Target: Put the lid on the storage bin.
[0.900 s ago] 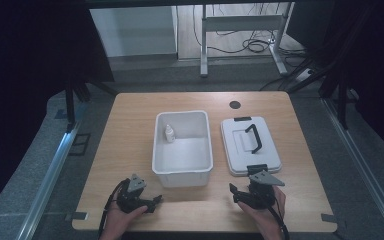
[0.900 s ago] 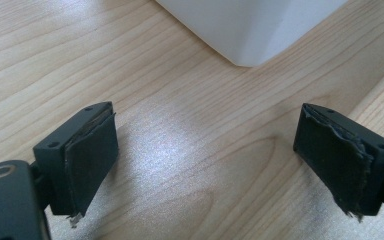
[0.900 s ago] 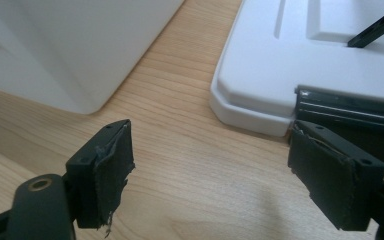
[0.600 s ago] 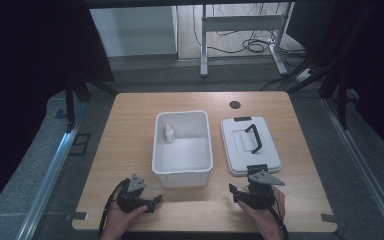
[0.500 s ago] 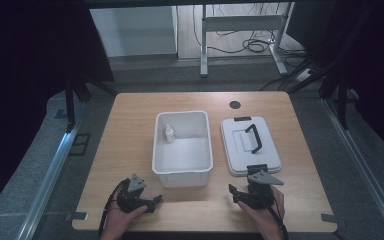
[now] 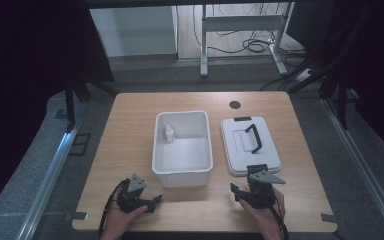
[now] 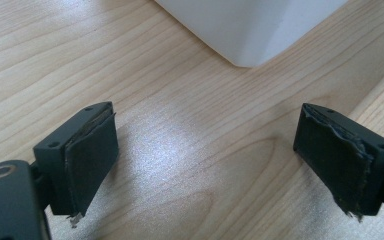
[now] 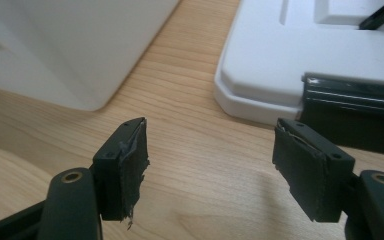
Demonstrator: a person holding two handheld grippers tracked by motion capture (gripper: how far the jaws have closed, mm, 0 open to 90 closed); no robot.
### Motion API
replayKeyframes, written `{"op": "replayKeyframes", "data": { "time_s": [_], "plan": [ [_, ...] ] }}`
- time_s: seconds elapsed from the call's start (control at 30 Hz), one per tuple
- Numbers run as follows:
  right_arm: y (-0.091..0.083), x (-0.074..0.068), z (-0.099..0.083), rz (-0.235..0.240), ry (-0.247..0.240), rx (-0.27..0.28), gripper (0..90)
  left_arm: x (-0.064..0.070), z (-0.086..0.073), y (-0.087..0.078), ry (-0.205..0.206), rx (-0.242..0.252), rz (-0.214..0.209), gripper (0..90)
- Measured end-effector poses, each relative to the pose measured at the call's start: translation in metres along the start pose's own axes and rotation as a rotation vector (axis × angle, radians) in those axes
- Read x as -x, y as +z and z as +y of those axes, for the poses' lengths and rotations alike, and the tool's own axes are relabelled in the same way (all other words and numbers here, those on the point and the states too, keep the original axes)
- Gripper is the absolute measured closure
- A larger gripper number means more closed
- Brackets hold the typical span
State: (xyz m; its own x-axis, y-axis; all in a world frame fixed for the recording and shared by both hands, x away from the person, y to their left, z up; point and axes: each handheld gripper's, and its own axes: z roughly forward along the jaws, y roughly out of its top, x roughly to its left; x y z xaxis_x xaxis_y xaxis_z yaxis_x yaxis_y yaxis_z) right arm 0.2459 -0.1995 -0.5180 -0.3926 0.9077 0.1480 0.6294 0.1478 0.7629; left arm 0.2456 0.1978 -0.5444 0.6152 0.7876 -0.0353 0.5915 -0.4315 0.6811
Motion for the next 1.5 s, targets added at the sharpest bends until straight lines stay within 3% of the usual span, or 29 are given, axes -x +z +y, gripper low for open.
{"op": "replayKeyframes", "data": {
  "time_s": [0.1,0.13,0.47,0.67,0.87,0.97,1.17,1.5],
  "plan": [
    [0.001,0.0,0.0,0.018,0.012,-0.012,30.6,0.0,0.0,0.0,0.001,0.0,-0.001,10.4],
    [0.001,0.0,0.001,0.052,0.027,-0.026,30.6,0.0,0.0,0.0,0.003,0.0,-0.002,10.4],
    [-0.005,-0.002,0.017,-0.005,-0.051,-0.026,30.6,0.001,0.0,0.0,0.001,0.0,0.0,10.8],
    [-0.007,0.001,0.039,0.013,-0.034,-0.041,30.5,0.001,-0.001,0.0,-0.001,0.001,0.001,10.8],
    [-0.013,0.015,0.071,0.025,-0.015,-0.045,32.2,0.001,-0.001,-0.001,0.002,0.001,0.003,10.8],
    [-0.013,0.019,0.079,0.026,-0.005,-0.057,32.8,0.001,-0.001,-0.001,0.003,0.002,0.002,10.8],
    [-0.009,0.033,0.103,0.043,0.044,-0.09,33.6,0.001,-0.001,-0.001,0.001,0.002,0.001,10.8],
    [-0.001,0.052,0.134,0.02,0.086,-0.142,37.0,0.001,-0.001,-0.001,0.001,0.002,0.0,10.8]
  ]
}}
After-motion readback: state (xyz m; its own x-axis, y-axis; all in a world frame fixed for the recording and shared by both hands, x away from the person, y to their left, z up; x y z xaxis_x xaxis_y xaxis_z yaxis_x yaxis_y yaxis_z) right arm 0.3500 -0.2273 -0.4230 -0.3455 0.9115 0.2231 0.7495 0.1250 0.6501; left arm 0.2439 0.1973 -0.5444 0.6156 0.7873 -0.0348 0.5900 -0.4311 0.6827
